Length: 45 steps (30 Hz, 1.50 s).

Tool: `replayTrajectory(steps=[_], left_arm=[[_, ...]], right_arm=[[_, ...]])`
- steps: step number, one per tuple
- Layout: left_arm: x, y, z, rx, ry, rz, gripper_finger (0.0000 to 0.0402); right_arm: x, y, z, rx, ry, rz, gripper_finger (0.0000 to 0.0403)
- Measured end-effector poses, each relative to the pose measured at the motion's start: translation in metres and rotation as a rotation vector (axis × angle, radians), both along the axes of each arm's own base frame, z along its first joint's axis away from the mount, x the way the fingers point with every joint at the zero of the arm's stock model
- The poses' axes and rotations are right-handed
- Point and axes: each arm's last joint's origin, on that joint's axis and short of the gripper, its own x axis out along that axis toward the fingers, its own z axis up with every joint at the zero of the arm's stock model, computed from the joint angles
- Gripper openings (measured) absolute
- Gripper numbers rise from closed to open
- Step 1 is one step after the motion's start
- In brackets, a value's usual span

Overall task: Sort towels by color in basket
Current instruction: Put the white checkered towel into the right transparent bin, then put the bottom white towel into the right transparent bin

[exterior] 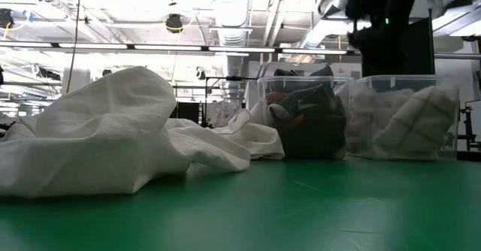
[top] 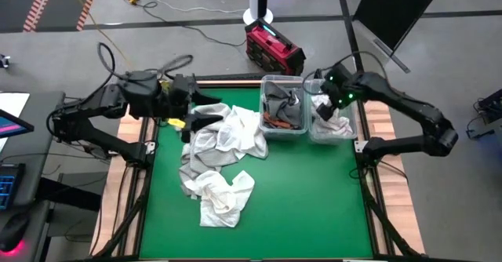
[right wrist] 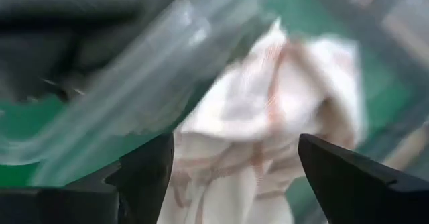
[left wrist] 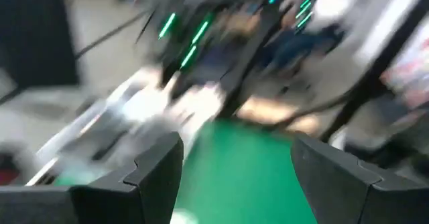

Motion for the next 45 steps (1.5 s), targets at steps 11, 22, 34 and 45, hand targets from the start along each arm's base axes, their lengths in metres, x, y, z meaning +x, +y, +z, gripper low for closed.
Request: replayTrajectory(steps=[11, 22, 34, 45], left_arm=[[0.038, 0.002, -0.126, -0.066, 0.622, 0.268, 0.0265], [0.07, -0.1, -0.215, -0.095, 0.927, -0.43, 0.0251], [0.107, -0.152, -0.313, 0.009, 1.144, -0.446, 0.0249], [0.126, -0.154, -0.312, 0.038, 0.964, -0.492, 0.0136]], right_arm=[[0.039, 0.038, 0.074, -0.226, -0.251, 0.082, 0.0341], [0.051, 0.092, 0.095, -0.366, -0.35, 0.253, 0.034], [0.042, 0.126, 0.122, -0.489, -0.574, 0.331, 0.034], [0.042, 0.146, 0.123, -0.431, -0.623, 0.372, 0.034]])
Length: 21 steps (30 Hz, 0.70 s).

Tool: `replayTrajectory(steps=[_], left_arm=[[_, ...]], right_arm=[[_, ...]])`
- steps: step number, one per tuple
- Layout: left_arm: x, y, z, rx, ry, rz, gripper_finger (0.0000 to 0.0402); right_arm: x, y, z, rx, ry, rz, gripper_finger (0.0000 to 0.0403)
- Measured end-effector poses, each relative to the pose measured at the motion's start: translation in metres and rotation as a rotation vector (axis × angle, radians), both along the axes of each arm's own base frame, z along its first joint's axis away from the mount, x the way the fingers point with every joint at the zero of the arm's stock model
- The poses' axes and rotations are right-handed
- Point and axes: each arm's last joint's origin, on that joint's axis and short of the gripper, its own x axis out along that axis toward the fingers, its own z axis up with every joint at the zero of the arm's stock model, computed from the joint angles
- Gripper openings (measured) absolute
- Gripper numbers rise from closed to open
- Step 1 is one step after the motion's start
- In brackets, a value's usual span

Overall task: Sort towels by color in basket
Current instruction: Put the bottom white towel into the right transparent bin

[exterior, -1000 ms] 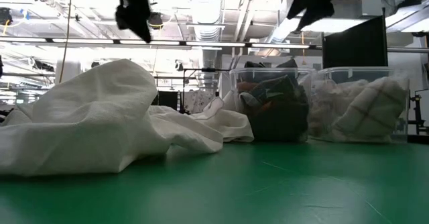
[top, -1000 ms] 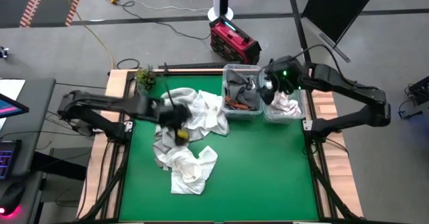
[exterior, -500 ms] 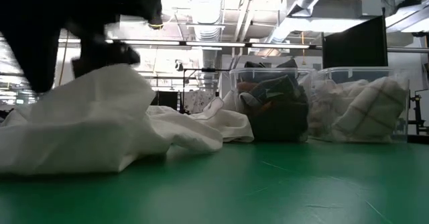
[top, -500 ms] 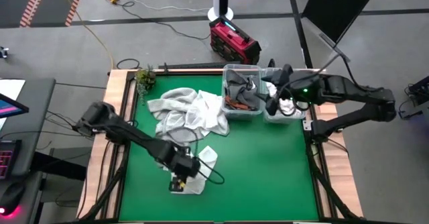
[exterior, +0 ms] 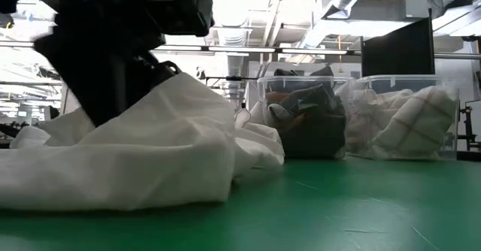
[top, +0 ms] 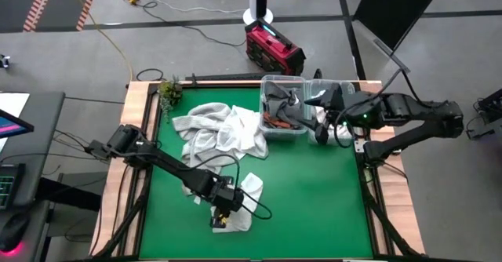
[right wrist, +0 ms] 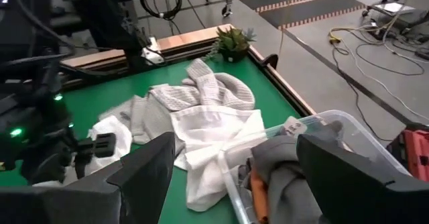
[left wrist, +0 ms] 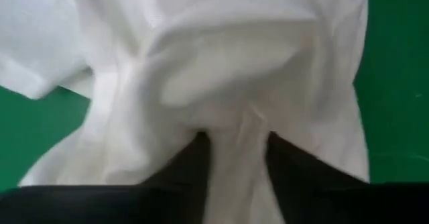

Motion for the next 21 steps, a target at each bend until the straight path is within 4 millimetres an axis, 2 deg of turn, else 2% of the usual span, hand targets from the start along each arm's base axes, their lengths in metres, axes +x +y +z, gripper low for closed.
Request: replayTrajectory(steps=[3, 4, 7, 10, 16, 21], left_arm=[[0.001, 0.005, 0.0, 0.004, 0.009, 0.013, 0.0037], [0.002, 0.008, 0.0, 0.0, 0.014, 0.033, 0.0019], [0.002, 0.017, 0.01, -0.007, -0.004, 0.097, 0.0006], [-0.001, 0.027, 0.034, 0.008, -0.089, 0.149, 0.0003], [-0.018, 0.057, 0.103, 0.017, -0.357, 0.272, 0.0001], [-0.035, 0.084, 0.158, 0.027, -0.645, 0.397, 0.0001]], right_arm=[[-0.001, 0.006, 0.0, -0.008, 0.003, 0.012, 0.034], [-0.001, 0.008, -0.001, -0.012, 0.009, 0.016, 0.034], [-0.003, 0.011, -0.002, -0.021, 0.026, 0.018, 0.034], [-0.004, 0.013, -0.003, -0.021, 0.036, 0.026, 0.034], [-0.003, 0.013, -0.003, -0.015, 0.025, 0.018, 0.034], [0.001, 0.014, 0.006, -0.011, -0.074, 0.029, 0.034]])
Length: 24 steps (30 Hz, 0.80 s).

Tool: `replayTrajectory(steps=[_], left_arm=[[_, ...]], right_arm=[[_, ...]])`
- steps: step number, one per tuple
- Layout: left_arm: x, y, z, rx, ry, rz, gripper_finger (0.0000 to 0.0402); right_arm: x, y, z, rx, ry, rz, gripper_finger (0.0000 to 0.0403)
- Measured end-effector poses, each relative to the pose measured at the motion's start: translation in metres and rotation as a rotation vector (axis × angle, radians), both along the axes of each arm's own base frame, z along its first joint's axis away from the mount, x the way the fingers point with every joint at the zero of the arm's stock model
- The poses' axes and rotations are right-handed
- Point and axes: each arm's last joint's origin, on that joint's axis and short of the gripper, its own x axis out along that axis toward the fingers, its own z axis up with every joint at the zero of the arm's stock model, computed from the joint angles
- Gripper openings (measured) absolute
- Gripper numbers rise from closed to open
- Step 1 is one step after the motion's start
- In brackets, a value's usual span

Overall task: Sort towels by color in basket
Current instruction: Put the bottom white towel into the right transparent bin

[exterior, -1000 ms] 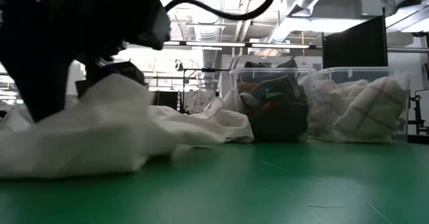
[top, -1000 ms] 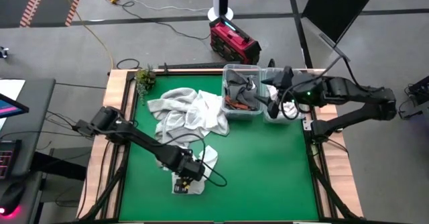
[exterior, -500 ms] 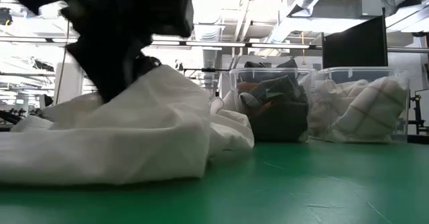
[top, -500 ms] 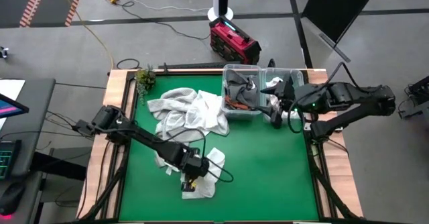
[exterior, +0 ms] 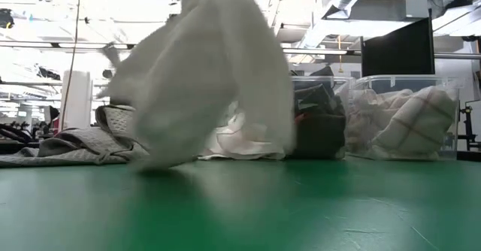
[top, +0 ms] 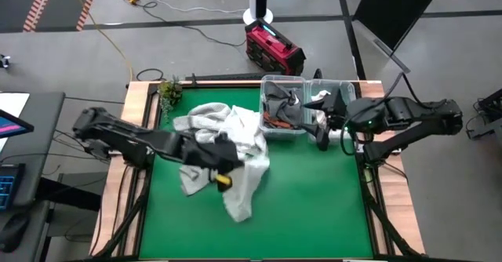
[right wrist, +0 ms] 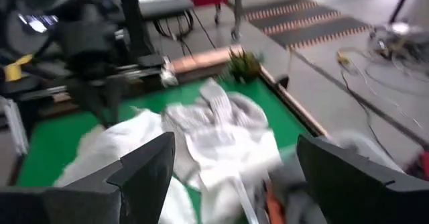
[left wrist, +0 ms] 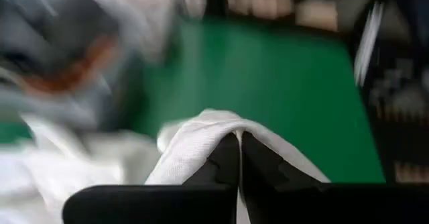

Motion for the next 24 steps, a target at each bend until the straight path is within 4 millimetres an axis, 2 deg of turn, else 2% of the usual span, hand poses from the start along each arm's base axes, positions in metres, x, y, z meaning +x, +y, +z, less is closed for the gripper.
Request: replayTrajectory(steps=[3, 6, 12, 20, 24], left_arm=[[-0.004, 0.014, 0.024, 0.008, -0.167, 0.059, 0.0001], [-0.003, 0.028, 0.04, 0.012, -0.294, 0.102, 0.0001], [0.005, 0.047, 0.048, -0.024, -0.412, 0.171, 0.0], [0.006, 0.048, 0.064, -0.038, -0.57, 0.128, 0.0], [0.014, 0.046, 0.067, -0.077, -0.666, 0.08, 0.0]], right_arm=[[0.005, 0.005, 0.008, -0.028, -0.075, 0.037, 0.034], [0.012, 0.013, 0.012, -0.071, -0.122, 0.116, 0.034], [0.03, 0.024, 0.006, -0.054, -0.123, 0.212, 0.034], [0.053, 0.03, -0.002, -0.123, -0.12, 0.154, 0.0327], [0.071, 0.029, -0.003, -0.207, -0.149, 0.151, 0.0325]])
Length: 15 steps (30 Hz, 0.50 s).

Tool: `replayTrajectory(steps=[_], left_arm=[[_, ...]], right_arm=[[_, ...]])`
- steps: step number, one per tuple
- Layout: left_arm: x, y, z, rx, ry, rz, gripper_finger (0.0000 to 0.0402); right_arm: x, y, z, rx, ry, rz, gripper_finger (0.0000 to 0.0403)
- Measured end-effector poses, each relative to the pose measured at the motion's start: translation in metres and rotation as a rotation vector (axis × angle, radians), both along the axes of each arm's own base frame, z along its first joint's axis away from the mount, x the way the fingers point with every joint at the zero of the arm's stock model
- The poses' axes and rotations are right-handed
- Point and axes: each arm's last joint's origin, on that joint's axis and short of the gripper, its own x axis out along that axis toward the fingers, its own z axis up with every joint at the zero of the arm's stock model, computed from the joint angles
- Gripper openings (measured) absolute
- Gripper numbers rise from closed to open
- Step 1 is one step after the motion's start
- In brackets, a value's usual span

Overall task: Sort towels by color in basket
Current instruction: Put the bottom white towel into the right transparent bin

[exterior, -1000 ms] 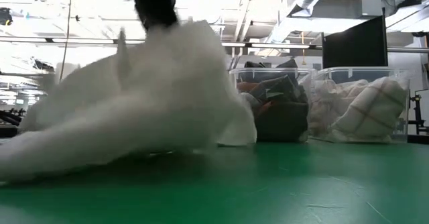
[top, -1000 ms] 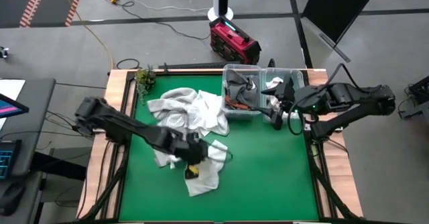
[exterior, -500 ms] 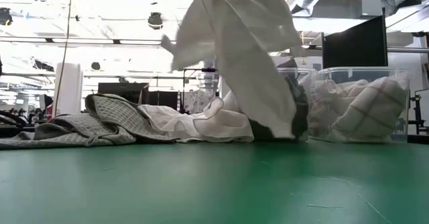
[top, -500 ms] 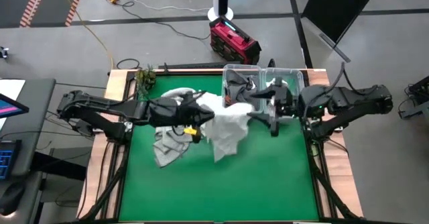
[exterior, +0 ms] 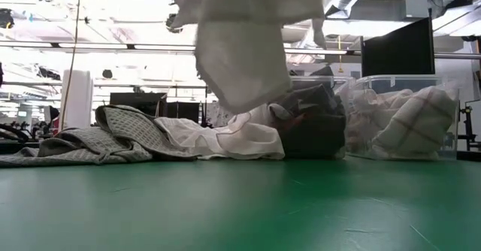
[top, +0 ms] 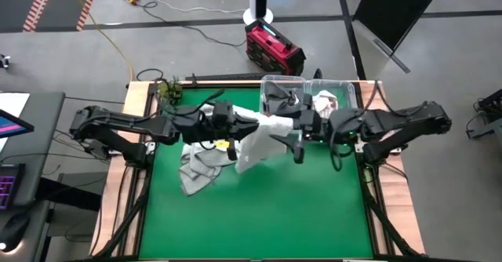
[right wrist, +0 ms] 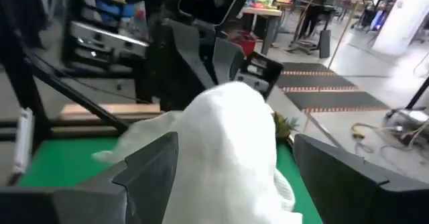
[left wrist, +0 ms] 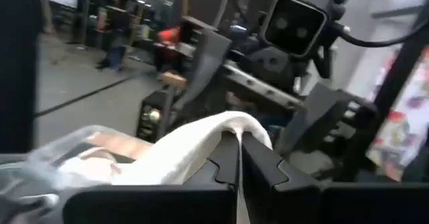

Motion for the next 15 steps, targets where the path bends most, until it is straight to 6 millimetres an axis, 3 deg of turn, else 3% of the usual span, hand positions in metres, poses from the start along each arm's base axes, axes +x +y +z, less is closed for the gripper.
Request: replayTrajectory(steps=[8, 15], left_arm=[[0.02, -0.004, -0.004, -0.019, -0.133, -0.076, 0.0], [0.027, -0.004, 0.013, -0.033, -0.259, -0.098, 0.0]], right_arm=[[0.031, -0.001, -0.023, 0.007, 0.07, 0.061, 0.0324], [0.05, 0.007, -0.032, 0.071, 0.03, 0.08, 0.0299]])
